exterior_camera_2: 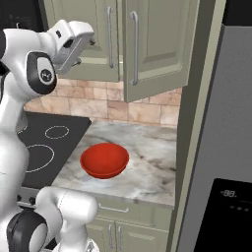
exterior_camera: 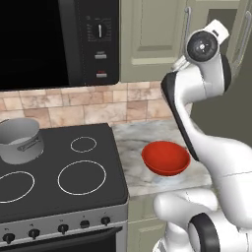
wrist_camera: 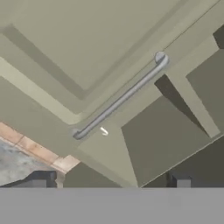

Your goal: Open the cabinet and move the ladle to the pot. Then close the cabinet.

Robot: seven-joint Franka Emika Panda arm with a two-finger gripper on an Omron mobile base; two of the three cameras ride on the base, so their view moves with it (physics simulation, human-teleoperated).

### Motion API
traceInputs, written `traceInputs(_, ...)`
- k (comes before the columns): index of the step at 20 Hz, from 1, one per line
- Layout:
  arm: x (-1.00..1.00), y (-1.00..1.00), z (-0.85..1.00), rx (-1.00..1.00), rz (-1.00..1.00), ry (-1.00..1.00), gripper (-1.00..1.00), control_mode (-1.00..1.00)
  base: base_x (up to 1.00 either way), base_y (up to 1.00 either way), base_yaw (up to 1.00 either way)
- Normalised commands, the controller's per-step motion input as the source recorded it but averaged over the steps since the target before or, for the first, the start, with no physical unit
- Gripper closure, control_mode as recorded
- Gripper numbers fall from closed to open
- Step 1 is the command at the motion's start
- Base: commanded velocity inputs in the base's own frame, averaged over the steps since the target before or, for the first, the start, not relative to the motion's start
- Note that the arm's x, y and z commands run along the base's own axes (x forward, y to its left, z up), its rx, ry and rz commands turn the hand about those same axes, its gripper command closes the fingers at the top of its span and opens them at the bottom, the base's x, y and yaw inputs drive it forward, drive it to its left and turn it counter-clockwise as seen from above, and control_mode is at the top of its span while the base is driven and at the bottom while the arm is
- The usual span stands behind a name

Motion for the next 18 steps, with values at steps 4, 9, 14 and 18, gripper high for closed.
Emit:
traceInputs(4, 0.64, -0.04, 0.0, -0.25, -0.05, 0.13, -1.0, -1.0, 0.0, 0.0, 0.0)
traceInputs(9, 0.38, -0.18, 0.0, -0.21, -0.1, 0.14, -1.0, -1.0, 0.0, 0.0, 0.0)
traceInputs(14, 0.1, -0.49, 0.0, -0.15, -0.13, 0.17, -1.0, -1.0, 0.0, 0.0, 0.0)
traceInputs(18, 0.23, -0.56, 0.0, -0.12, -0.11, 0.15, -1.0, -1.0, 0.0, 0.0, 0.0)
